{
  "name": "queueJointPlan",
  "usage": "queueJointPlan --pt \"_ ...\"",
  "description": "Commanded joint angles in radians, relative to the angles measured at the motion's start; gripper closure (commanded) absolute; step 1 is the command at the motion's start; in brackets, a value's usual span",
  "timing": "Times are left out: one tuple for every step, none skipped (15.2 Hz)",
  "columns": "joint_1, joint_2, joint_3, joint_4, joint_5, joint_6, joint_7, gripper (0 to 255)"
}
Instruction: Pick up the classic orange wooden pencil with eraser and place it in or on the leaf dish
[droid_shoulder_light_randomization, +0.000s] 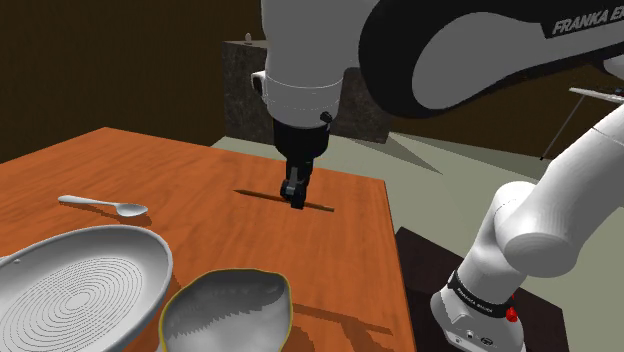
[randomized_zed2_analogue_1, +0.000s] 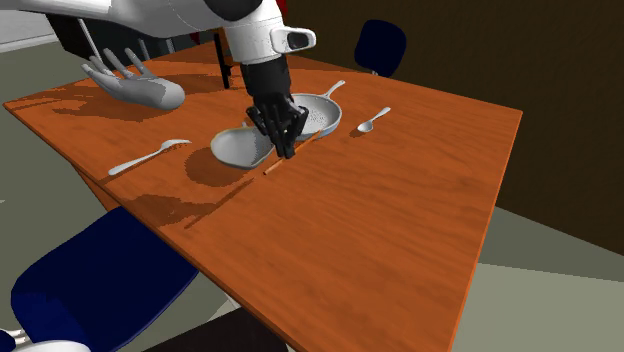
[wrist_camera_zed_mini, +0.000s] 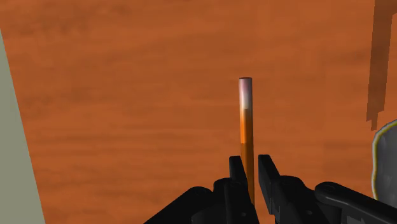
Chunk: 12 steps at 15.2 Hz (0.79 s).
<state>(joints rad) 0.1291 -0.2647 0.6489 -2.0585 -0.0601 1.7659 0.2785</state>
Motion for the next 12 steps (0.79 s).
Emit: queueJointPlan --pt "-0.001 -0.004 -0.003 0.024 0.002 -0.027 -0.006 255" --pt "-0.001 -0.004 -0.003 0.024 0.002 -0.028 -0.007 255" --pt "0.004 0.016 0.018 0.049 -0.004 -0.038 0.023 255" --pt "0.009 0.039 0.040 0.075 -0.011 -0.050 0.053 255" --pt "0.015 0.063 0.062 0.101 -0.020 -0.061 0.084 255" --pt "0.020 0.089 0.084 0.130 -0.030 -0.073 0.116 255" --pt "0.027 0.117 0.107 0.159 -0.043 -0.086 0.149 255" --pt "0.034 0.148 0.129 0.190 -0.059 -0.099 0.183 255" --pt "0.043 0.181 0.152 0.223 -0.076 -0.114 0.218 255" --pt "0.054 0.217 0.173 0.257 -0.097 -0.129 0.255 255" --pt "0.067 0.256 0.195 0.293 -0.120 -0.146 0.292 255" --pt "0.083 0.297 0.214 0.330 -0.145 -0.164 0.330 255"
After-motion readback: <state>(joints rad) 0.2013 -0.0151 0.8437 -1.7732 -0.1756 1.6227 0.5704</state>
